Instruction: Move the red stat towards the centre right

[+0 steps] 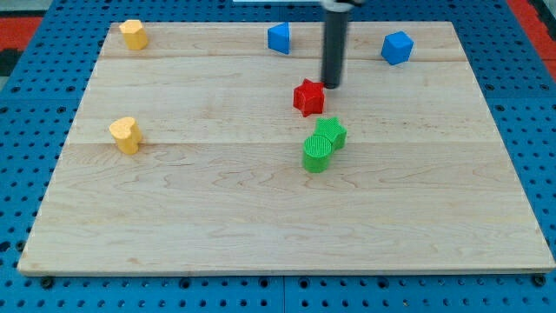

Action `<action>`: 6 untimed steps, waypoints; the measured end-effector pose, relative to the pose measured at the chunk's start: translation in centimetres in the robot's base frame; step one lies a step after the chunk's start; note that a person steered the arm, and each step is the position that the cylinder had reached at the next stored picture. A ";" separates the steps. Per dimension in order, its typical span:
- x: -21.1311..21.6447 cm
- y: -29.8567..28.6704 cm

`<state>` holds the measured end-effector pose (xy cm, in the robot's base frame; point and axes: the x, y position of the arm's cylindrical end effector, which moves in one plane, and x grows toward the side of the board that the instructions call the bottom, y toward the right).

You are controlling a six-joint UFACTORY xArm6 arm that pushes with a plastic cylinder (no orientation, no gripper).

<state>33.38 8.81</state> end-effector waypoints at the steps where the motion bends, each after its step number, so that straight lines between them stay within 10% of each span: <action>1: -5.8 -6.6; 3: 1.6 -10.1; 5: 3.3 3.4; 6: 1.7 -0.2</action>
